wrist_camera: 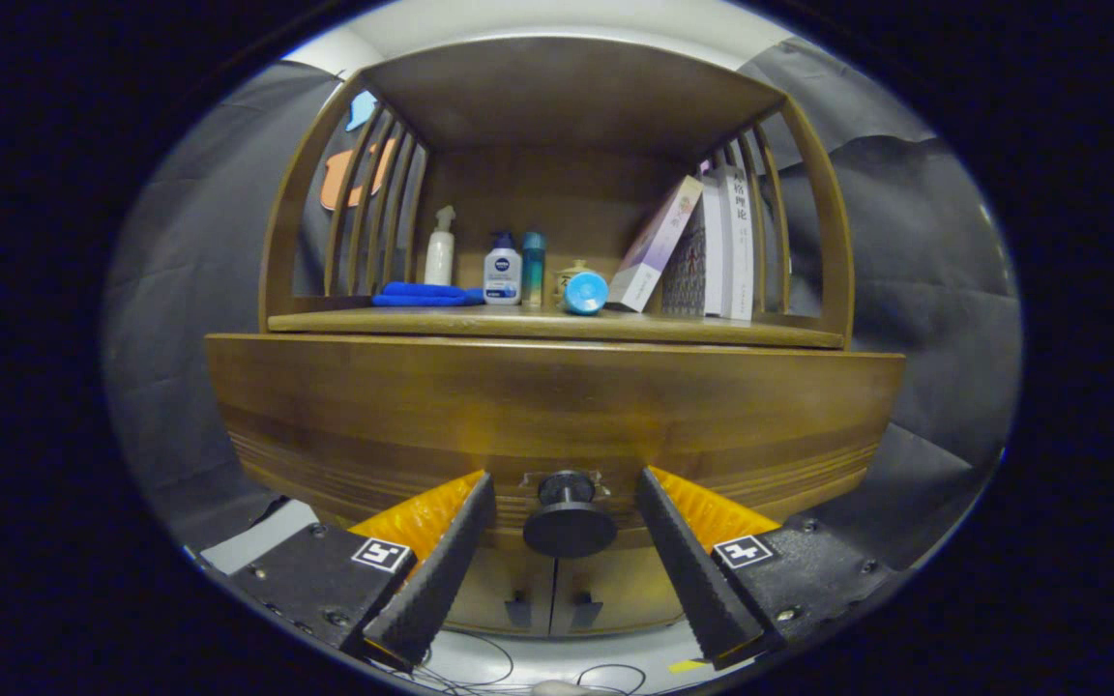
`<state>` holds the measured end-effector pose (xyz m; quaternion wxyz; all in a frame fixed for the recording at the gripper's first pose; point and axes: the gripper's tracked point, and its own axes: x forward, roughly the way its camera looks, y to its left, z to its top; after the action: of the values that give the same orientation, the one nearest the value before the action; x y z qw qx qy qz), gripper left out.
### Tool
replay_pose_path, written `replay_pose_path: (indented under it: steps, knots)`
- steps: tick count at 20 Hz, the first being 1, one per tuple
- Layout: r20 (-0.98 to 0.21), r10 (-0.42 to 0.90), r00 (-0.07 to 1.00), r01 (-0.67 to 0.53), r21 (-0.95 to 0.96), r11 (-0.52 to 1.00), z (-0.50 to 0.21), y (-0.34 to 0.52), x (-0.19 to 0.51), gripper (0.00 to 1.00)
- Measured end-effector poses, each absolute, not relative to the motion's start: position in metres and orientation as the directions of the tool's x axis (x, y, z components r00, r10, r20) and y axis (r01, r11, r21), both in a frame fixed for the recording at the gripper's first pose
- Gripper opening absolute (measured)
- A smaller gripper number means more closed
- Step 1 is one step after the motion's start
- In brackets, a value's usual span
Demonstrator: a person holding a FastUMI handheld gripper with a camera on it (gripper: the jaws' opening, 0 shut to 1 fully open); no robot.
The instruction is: Pull open the drawer, take out the items inside it, and place them on the countertop above the cabinet.
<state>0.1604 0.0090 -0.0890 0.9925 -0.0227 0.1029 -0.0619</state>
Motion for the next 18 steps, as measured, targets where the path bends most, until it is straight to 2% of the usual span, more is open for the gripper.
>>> replay_pose_path:
  steps: [7,13,18]
  knots:
    - [-0.178,-0.126,0.976,0.116,-0.068,0.991,-0.090,0.005,0.209,0.99]
    - [-0.131,-0.113,0.985,0.103,-0.081,0.991,-0.091,0.004,0.211,0.99]
    - [-0.155,-0.115,0.981,0.104,-0.080,0.991,-0.091,0.004,0.211,0.99]
